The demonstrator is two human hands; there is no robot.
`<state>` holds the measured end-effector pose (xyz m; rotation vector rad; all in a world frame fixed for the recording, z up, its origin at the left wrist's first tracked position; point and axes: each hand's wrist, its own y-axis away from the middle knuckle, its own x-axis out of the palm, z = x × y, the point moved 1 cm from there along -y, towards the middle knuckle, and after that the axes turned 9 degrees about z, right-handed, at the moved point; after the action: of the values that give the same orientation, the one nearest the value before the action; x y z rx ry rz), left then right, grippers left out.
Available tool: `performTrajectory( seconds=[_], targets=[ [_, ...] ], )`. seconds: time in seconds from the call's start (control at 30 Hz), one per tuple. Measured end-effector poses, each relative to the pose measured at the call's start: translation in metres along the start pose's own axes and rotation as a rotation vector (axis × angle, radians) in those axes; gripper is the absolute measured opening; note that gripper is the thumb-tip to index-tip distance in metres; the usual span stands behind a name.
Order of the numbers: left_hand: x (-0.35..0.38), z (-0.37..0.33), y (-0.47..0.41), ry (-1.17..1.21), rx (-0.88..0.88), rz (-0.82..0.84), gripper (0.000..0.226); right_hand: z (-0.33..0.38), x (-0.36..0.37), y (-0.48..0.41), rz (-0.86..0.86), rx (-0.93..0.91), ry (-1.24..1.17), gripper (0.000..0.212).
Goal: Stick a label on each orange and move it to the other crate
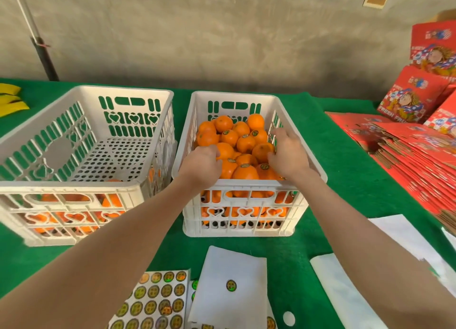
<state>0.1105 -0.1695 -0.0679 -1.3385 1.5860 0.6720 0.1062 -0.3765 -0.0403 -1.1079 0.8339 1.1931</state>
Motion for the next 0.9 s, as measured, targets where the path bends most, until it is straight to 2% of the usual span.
performTrajectory(
  seconds=[0.03,0.07,0.1,0.13,0.17,0.23,0.27,0.33,0.4,0.43,0.47,0.57,0.63,0.77,0.83,0.9],
  targets=[
    [-0.001,-0.001,0.002,-0.009,0.0,-0.008,0.024,0.015,-0.003,0.019,-0.196,-0.157,-0.165,0.027],
    [-0.002,-0.003,0.005,-0.016,0.007,-0.023,0.024,0.029,-0.002,0.041,-0.273,-0.331,-0.302,0.01],
    [-0.003,-0.005,0.008,-0.014,0.024,-0.048,0.025,0.04,0.004,0.065,-0.241,-0.466,-0.375,0.012],
    [-0.004,-0.007,0.013,0.002,0.054,-0.077,0.026,0.047,0.017,0.087,-0.103,-0.54,-0.397,0.022],
    [-0.003,-0.009,0.019,0.034,0.097,-0.107,0.027,0.051,0.035,0.104,0.132,-0.525,-0.369,0.027],
    [0.0,-0.013,0.038,0.133,0.205,-0.15,0.029,0.044,0.078,0.127,0.629,-0.367,-0.125,0.037],
    [0.002,-0.015,0.051,0.169,0.272,-0.162,0.029,0.037,0.099,0.132,0.792,-0.237,-0.006,0.045],
    [0.013,-0.016,0.082,0.173,0.421,-0.178,0.027,0.027,0.128,0.14,0.92,-0.054,0.101,0.061],
    [0.036,-0.011,0.114,0.143,0.52,-0.175,0.024,0.023,0.147,0.144,0.922,0.007,0.077,0.068],
    [0.049,-0.005,0.127,0.143,0.496,-0.121,0.023,0.023,0.154,0.146,0.891,0.005,0.083,0.069],
    [0.062,0.001,0.137,0.173,0.404,-0.03,0.024,0.022,0.159,0.148,0.861,-0.005,0.103,0.068],
    [0.09,0.027,0.151,0.317,-0.105,0.265,0.038,0.017,0.168,0.151,0.796,-0.009,0.098,0.054],
    [0.1,0.04,0.153,0.389,-0.303,0.368,0.05,0.013,0.17,0.152,0.747,0.003,0.053,0.049],
    [0.112,0.041,0.156,0.439,-0.372,0.516,0.07,0.008,0.174,0.151,0.707,0.025,0.003,0.063],
    [0.115,0.038,0.155,0.461,-0.37,0.532,0.074,0.006,0.169,0.149,0.656,0.022,-0.105,0.054],
    [0.115,0.035,0.152,0.529,-0.393,0.527,0.079,0.005,0.158,0.146,0.586,0.015,-0.324,0.039]
  ],
)
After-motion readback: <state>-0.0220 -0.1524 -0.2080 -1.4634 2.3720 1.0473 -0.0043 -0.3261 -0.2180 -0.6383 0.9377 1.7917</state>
